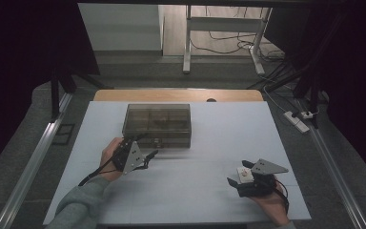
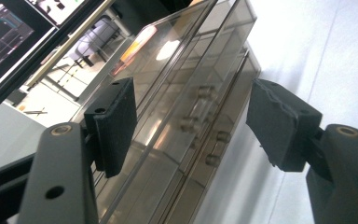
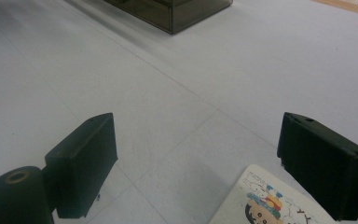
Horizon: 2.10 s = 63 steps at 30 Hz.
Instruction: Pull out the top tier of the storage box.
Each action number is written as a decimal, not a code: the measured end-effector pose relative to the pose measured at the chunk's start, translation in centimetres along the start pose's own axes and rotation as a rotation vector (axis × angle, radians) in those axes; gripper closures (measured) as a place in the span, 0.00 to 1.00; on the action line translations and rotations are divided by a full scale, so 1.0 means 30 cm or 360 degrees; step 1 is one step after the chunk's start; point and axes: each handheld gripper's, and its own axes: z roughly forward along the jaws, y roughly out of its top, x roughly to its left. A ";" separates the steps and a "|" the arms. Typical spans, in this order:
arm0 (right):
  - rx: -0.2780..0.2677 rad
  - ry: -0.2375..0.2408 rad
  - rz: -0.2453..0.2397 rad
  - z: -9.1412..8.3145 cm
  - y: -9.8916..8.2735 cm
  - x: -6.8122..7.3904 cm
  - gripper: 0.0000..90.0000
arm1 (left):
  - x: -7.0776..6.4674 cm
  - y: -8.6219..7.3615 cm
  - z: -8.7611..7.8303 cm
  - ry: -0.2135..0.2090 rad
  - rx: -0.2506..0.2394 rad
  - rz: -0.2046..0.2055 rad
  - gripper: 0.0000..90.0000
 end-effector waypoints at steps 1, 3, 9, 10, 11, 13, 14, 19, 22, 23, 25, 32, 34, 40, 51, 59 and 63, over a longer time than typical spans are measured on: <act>0.0000 0.0000 0.0001 0.000 0.000 0.000 0.13 | 0.001 0.003 0.000 -0.0008 0.0000 -0.0006 0.37; 0.0000 0.0000 0.0001 0.000 0.000 0.000 0.13 | 0.002 0.004 0.002 -0.0021 0.0007 -0.0024 0.36; 0.0004 -0.0002 0.0000 0.000 0.000 0.000 0.13 | 0.010 0.000 0.010 -0.0053 0.0031 -0.0096 0.35; 0.0004 -0.0002 0.0000 0.000 0.000 0.000 0.13 | 0.012 0.001 0.010 -0.0054 0.0036 -0.0104 0.35; 0.0003 0.0001 -0.0001 0.001 0.000 0.000 0.13 | 0.015 0.002 0.011 -0.0058 0.0041 -0.0117 0.35; 0.0004 0.0001 -0.0003 0.001 0.000 0.000 0.13 | 0.023 0.005 0.013 -0.0064 0.0061 -0.0148 0.35; 0.0005 0.0000 -0.0003 0.001 0.000 0.000 0.13 | 0.028 0.006 0.015 -0.0071 0.0075 -0.0173 0.34; 0.0005 -0.0001 -0.0003 0.002 0.000 0.000 0.13 | 0.053 0.008 0.024 -0.0118 0.0129 -0.0290 0.33; 0.0007 0.0000 -0.0004 0.002 0.000 0.000 0.13 | 0.059 0.009 0.028 -0.0131 0.0155 -0.0304 0.33; 0.0008 0.0000 -0.0004 0.003 0.000 0.000 0.13 | 0.061 0.009 0.029 -0.0133 0.0159 -0.0306 0.33; 0.0009 -0.0002 -0.0004 0.003 0.000 0.001 0.13 | 0.064 0.011 0.032 -0.0155 0.0167 -0.0315 0.33; 0.0010 0.0001 -0.0003 0.004 -0.001 0.001 0.13 | 0.074 0.023 0.046 -0.0245 0.0218 -0.0318 0.33; 0.0016 0.0001 -0.0005 0.003 0.000 0.001 0.13 | 0.074 0.027 0.050 -0.0250 0.0225 -0.0308 0.33; 0.0010 0.0001 -0.0003 0.004 -0.001 0.001 0.13 | 0.084 0.037 0.063 -0.0263 0.0234 -0.0306 0.34; 0.0018 0.0000 -0.0006 0.004 0.000 0.001 0.13 | 0.096 0.040 0.090 -0.0330 0.0295 -0.0313 0.38; 0.0017 0.0000 -0.0005 0.004 -0.001 0.001 0.13 | 0.104 0.032 0.099 -0.0337 0.0306 -0.0307 0.45; 0.0022 -0.0006 -0.0004 0.005 -0.001 0.001 0.13 | 0.104 0.028 0.105 -0.0352 0.0319 -0.0289 0.47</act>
